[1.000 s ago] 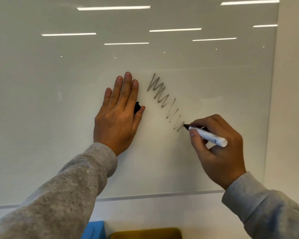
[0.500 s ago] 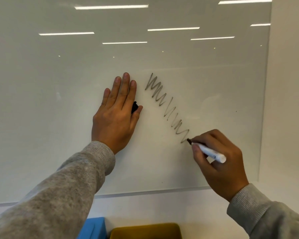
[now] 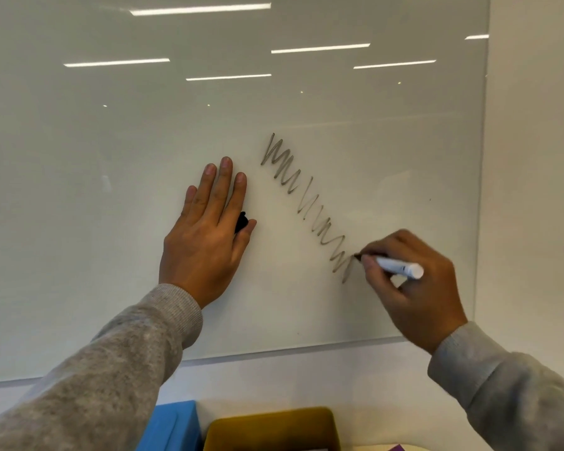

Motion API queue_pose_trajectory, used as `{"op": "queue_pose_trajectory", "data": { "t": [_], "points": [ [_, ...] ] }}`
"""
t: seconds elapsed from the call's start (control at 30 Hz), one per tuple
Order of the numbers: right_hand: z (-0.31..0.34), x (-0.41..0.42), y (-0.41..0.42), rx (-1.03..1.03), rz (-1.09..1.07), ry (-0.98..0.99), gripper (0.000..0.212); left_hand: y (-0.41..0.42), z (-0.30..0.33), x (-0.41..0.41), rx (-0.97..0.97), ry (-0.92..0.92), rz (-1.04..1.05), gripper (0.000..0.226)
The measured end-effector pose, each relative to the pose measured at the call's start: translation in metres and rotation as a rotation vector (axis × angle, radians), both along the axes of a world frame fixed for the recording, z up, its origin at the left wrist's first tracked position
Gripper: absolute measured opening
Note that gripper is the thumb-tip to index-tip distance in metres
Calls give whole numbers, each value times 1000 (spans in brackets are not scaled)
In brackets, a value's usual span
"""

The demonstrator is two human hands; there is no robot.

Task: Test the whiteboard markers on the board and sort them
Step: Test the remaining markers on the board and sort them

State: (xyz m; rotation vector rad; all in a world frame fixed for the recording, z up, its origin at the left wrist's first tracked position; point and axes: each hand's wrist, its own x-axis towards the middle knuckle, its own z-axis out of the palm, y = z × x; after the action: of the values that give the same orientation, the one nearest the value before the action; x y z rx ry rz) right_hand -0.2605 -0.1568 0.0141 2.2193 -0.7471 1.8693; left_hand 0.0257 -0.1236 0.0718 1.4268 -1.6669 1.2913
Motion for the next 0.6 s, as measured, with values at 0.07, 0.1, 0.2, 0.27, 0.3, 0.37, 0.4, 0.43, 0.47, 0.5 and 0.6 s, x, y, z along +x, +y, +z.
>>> {"op": "queue_pose_trajectory", "data": {
  "t": [0.07,0.1,0.2,0.27,0.3,0.37,0.4,0.43,0.47,0.5,0.6],
  "points": [
    [14,1,-1,2,-14,-80,7,1,0,1,10,-2,6,63],
    [18,3,-1,-2,-18,-83,7,2,1,2,11,-2,12,63],
    [7,9,-1,-19,0,8,7,3,0,1,19,3,12,63],
    [-13,9,0,10,22,132,15,3,-1,0,23,14,12,63],
    [-23,9,1,23,34,192,19,3,-2,-1,28,18,16,63],
    [-29,2,1,22,30,217,20,3,-2,-2,36,23,12,64],
    [-26,-2,0,17,14,170,16,3,-1,-2,36,24,9,63],
    [-24,-6,0,22,-7,101,12,4,-1,-2,42,28,6,63],
    [-20,-9,1,32,-25,29,10,4,-1,-3,46,32,2,63],
    [-19,-12,2,49,-38,-18,10,4,-2,-3,50,35,0,62],
    [-28,-10,4,96,-42,107,14,6,-4,-2,48,42,-1,63]
  ]
}}
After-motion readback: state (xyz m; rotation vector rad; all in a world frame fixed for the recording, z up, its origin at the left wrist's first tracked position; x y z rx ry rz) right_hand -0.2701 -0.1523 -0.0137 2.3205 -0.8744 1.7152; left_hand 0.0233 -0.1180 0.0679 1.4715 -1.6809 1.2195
